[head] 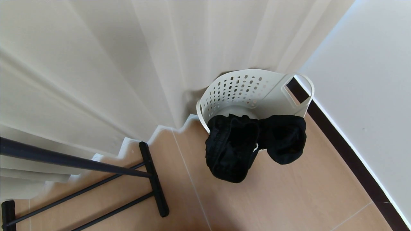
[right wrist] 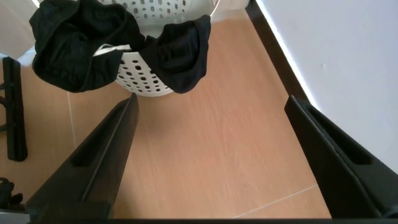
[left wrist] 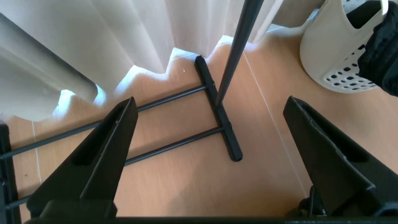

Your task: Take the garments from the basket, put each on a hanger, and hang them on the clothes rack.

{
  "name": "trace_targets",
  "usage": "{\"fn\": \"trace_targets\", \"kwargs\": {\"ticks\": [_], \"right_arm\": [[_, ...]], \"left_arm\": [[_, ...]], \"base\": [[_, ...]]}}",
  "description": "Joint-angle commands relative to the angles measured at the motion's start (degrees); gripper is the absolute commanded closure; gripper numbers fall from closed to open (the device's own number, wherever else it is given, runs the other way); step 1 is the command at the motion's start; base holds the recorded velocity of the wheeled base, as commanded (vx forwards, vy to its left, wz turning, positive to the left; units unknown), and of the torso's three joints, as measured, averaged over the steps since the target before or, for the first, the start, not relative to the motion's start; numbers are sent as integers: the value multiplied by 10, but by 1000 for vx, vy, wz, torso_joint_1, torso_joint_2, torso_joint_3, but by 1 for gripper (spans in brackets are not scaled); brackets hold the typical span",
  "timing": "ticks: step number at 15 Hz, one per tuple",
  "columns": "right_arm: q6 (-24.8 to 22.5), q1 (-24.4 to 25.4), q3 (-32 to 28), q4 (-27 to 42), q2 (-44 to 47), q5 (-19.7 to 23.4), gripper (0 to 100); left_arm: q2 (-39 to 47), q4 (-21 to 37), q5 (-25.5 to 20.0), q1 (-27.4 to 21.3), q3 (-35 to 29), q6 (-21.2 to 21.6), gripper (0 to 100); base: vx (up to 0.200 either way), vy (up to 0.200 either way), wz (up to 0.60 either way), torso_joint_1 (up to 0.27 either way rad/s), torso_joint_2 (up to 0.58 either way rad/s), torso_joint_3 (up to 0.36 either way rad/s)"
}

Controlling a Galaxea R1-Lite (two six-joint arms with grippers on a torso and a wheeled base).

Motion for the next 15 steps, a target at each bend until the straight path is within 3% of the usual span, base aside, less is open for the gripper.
{"fn": "trace_targets", "kwargs": {"ticks": [1,4,6,9,15], "right_arm": [[-8,3,0,5,99,3,0],[-11,47,-29,-9,216,22,0],[-19,104,-109,-10,335,22,0],[-98,167,-238,-7,507,23,0],[-283,226,-433,-7,780,22,0]], "left_arm": [[1,0,-1,0,1,0,0],[1,0,0,1,1,0,0],[1,0,0,1,1,0,0],[1,0,0,1,1,0,0],[1,0,0,1,1,0,0]], "base": [[0,0,0,0,0,0],[0,0,0,0,0,0],[0,0,0,0,0,0],[0,0,0,0,0,0],[0,0,0,0,0,0]]}}
